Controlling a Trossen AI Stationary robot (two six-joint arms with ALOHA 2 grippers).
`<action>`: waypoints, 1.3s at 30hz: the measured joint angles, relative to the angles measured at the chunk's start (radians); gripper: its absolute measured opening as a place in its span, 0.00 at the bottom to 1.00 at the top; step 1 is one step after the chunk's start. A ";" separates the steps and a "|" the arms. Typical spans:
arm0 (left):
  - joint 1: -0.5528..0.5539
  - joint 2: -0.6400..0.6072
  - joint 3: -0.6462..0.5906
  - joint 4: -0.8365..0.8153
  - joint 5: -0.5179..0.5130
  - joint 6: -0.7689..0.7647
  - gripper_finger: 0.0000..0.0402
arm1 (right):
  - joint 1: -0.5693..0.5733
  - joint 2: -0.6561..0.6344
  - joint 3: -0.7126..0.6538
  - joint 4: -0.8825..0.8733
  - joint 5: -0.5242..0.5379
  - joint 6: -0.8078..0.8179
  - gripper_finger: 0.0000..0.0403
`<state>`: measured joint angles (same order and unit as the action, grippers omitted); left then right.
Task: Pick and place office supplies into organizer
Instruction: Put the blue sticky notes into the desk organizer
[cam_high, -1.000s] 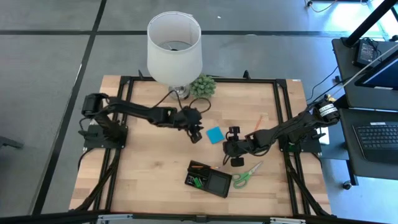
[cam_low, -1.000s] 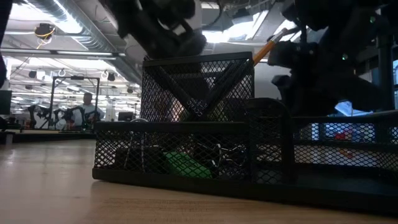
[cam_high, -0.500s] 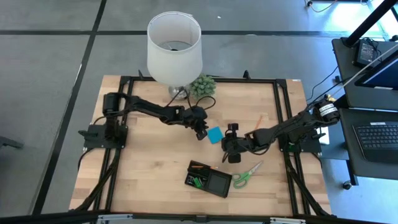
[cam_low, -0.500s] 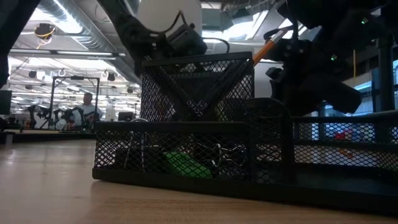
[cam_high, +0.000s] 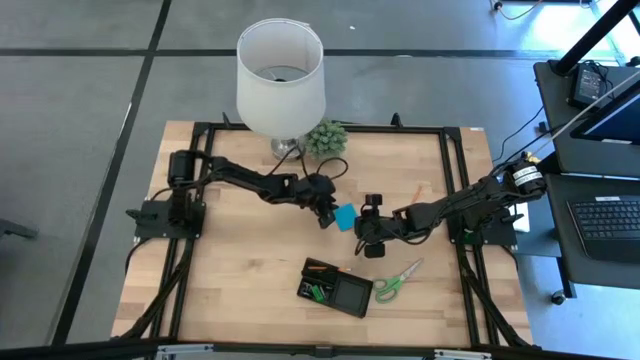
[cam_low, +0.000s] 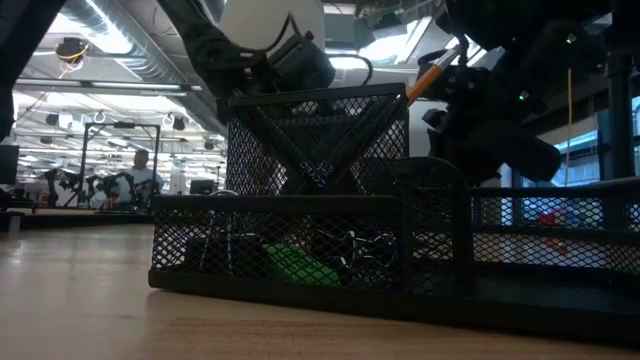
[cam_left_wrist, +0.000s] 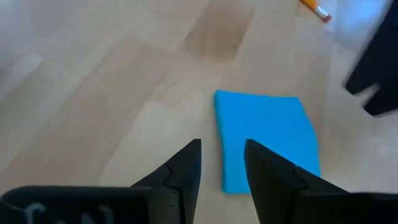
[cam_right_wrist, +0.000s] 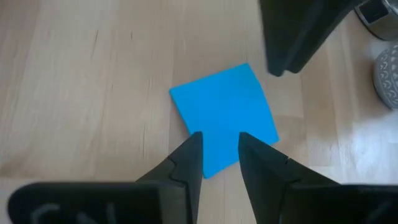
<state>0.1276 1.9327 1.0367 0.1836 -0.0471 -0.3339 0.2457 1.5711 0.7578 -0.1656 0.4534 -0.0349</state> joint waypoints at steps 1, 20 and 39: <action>-0.006 0.000 0.000 0.000 -0.004 0.010 0.29 | -0.001 0.000 0.000 0.002 0.000 0.000 0.26; -0.027 0.045 0.000 0.004 -0.063 0.012 0.29 | -0.001 0.000 0.000 0.044 -0.002 0.007 0.26; -0.028 0.108 0.041 -0.010 -0.038 -0.035 0.29 | 0.003 0.001 -0.085 0.079 -0.037 0.001 0.26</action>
<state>0.0992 2.0403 1.0775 0.1732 -0.0847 -0.3685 0.2488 1.5719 0.6733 -0.0864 0.4168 -0.0336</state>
